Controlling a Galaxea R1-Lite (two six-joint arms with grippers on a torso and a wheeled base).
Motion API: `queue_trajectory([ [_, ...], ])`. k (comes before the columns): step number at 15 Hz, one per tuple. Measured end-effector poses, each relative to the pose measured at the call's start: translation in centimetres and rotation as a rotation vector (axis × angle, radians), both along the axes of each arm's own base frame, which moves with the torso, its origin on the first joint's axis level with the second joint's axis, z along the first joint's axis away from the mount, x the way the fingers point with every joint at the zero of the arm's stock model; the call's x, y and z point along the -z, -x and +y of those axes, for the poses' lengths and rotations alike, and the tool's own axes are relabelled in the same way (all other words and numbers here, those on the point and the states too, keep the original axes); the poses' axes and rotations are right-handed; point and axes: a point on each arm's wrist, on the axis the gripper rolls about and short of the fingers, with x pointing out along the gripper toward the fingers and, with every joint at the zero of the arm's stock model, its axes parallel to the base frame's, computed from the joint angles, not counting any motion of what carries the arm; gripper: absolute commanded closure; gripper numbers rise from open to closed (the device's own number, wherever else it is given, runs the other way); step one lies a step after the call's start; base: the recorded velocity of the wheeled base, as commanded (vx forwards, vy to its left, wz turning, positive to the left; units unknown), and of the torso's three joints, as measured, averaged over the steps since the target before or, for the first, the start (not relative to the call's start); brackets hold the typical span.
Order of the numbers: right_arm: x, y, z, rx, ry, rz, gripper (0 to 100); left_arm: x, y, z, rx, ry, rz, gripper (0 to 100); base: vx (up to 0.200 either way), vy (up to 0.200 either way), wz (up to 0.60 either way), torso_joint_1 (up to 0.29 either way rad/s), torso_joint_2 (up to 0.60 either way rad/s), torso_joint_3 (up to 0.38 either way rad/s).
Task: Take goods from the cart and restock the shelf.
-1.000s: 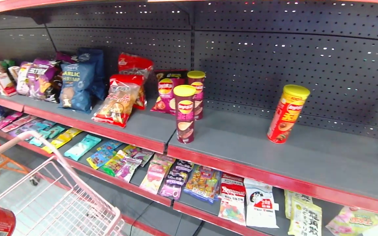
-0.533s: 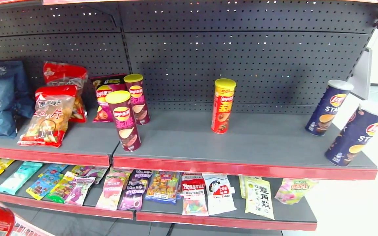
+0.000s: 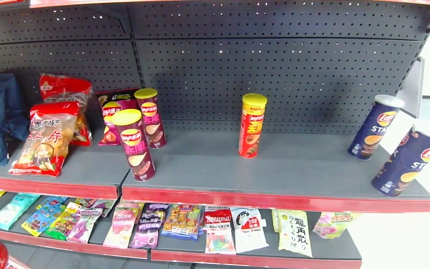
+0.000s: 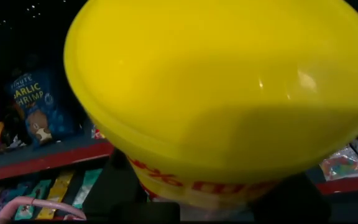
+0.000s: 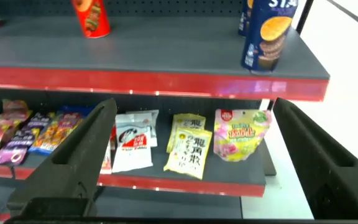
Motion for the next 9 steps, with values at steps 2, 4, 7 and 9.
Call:
queue_trajectory([
  [2, 0.0, 0.0, 0.0, 0.000, 0.000, 0.000, 0, 0.1, 0.1, 0.0, 0.000, -0.003, -0.005, 100, 0.000, 0.000, 0.00, 0.000, 0.00, 0.000],
  [4, 0.0, 0.0, 0.0, 0.000, 0.000, 0.000, 0, 0.1, 0.3, 0.0, 0.002, -0.023, -0.016, 100, 0.000, 0.000, 0.00, 0.000, 0.00, 0.000],
  [7, 0.0, 0.0, 0.0, -0.003, 0.015, -0.002, 0, 0.3, 0.9, -0.1, 0.004, -0.030, -0.040, 100, 0.000, 0.000, 0.00, 0.000, 0.00, 0.000],
  [9, -1.5, 0.3, 0.0, -0.025, 0.027, -0.041, 0, 0.6, 1.3, -0.2, 0.005, -0.032, -0.058, 100, 0.000, 0.000, 0.00, 0.000, 0.00, 0.000],
])
